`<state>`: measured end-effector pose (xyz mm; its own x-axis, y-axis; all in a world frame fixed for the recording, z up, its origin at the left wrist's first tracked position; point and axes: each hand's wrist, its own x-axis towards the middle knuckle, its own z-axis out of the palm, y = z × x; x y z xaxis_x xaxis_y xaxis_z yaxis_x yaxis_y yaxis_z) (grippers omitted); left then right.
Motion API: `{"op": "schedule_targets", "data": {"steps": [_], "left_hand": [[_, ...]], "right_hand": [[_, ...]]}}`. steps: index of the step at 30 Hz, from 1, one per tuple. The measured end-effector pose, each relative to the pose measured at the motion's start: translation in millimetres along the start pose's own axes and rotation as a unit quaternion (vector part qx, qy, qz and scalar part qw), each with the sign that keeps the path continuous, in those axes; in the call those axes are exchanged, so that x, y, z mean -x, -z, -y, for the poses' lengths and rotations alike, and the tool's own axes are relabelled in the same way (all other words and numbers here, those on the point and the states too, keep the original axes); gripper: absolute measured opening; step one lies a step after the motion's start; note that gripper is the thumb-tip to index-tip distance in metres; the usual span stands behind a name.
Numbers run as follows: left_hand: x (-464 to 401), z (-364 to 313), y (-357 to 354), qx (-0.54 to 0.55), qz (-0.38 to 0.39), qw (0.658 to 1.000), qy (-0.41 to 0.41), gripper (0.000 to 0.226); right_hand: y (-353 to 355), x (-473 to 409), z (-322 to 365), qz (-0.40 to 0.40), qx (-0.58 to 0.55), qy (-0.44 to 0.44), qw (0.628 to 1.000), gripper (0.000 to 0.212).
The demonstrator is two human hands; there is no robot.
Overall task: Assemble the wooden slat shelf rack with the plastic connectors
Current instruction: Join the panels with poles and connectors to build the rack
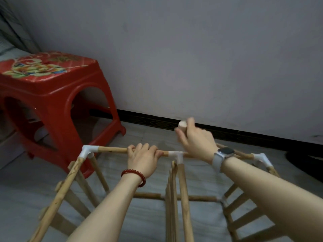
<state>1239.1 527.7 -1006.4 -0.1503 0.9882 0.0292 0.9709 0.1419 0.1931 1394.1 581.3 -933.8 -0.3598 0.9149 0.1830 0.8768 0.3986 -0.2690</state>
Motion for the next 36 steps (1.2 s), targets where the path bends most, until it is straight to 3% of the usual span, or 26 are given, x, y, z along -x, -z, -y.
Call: {"op": "schedule_targets", "data": {"steps": [2,3,6,8,12,13,15,17,18,21,24,29,36], "left_hand": [[0,0,-1,0.002,-0.009,1.0,-0.001,0.035],[-1,0,-1,0.002,-0.009,1.0,-0.001,0.035],[2,0,-3,0.002,-0.003,1.0,-0.003,0.035],[1,0,-1,0.002,-0.011,1.0,-0.004,0.035],[0,0,-4,-0.002,-0.013,1.0,0.0,0.035],[0,0,-4,-0.003,-0.011,1.0,0.0,0.035],[-1,0,-4,-0.012,-0.016,1.0,-0.002,0.036],[-3,0,-2,-0.01,-0.011,1.0,-0.006,0.036],[-5,2,0,-0.002,-0.01,1.0,-0.005,0.036],[-6,7,4,0.019,0.004,1.0,-0.009,0.036],[3,11,6,0.037,0.039,0.998,-0.017,0.053],[74,-11,14,0.175,0.06,0.983,0.008,0.054],[204,-35,44,0.181,0.259,0.931,-0.181,0.033]], "right_hand": [[12,-9,-1,-0.094,-0.088,-0.043,0.991,0.039],[10,-3,0,-0.095,-0.075,-0.053,0.991,0.04],[-23,29,-3,0.038,0.033,-0.01,0.999,0.04],[-18,14,-8,0.039,0.055,0.019,0.998,0.041],[12,-11,0,-0.127,-0.022,-0.028,0.991,0.043],[3,-4,3,-0.155,0.012,-0.02,0.988,0.046],[-27,17,3,-0.072,0.071,0.023,0.995,0.045],[-34,18,0,0.029,0.06,0.009,0.998,0.041],[-31,9,-3,0.043,0.061,0.006,0.997,0.041],[-9,4,2,0.05,0.069,0.022,0.996,0.041],[1,41,9,0.043,0.009,0.031,0.999,0.041],[27,132,8,0.075,-0.053,0.026,0.995,0.039],[60,249,-1,0.138,-0.009,-0.022,0.99,0.038]]}}
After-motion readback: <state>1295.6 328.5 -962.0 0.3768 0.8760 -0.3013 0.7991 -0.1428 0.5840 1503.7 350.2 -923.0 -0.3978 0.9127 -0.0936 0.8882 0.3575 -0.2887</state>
